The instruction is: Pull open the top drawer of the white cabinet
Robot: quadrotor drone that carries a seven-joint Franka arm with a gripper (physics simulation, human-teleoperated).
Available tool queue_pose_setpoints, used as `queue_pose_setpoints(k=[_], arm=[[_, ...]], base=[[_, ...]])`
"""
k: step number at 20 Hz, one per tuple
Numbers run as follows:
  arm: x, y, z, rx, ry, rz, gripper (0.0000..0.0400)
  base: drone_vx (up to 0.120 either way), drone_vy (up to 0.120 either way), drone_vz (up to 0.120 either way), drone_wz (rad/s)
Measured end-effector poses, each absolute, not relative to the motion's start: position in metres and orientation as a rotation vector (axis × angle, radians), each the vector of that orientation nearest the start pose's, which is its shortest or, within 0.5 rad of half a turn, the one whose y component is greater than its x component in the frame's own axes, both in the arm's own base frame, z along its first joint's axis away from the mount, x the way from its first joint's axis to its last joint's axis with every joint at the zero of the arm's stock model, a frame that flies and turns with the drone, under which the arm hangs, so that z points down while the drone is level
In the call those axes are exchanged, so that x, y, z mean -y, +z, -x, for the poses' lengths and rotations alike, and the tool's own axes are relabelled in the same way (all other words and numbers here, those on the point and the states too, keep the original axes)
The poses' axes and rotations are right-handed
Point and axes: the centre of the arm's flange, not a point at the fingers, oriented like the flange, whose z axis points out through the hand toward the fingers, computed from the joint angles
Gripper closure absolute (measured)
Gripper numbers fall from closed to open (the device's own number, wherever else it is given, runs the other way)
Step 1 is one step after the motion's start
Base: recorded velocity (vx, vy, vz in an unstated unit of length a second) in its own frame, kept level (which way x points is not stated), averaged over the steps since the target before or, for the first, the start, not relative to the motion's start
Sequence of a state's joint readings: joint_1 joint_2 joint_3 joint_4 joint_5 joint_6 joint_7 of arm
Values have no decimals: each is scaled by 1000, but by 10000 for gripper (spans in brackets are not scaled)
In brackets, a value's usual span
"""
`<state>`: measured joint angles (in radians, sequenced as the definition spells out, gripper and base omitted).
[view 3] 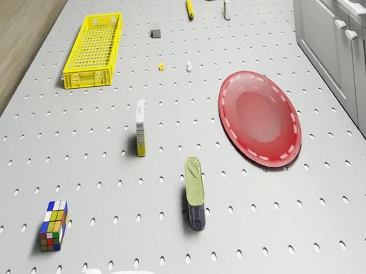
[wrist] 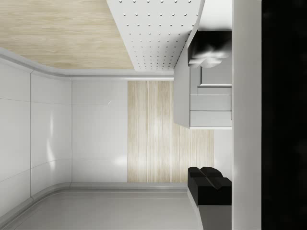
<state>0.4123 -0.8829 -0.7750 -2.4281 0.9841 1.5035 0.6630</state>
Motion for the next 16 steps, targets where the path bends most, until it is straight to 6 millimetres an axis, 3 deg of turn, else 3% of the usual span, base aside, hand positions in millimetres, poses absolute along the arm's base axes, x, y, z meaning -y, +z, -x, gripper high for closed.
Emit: queue_pose_setpoints(k=[7, 14, 16], arm=[[100, 591, -307, -612, 612, 1485, 95], [100, 591, -307, -612, 612, 1484, 95], [100, 591, -307, -612, 612, 1484, 95]], base=[[120, -114, 0, 0], [120, 0, 0, 0], [120, -80, 0, 0]])
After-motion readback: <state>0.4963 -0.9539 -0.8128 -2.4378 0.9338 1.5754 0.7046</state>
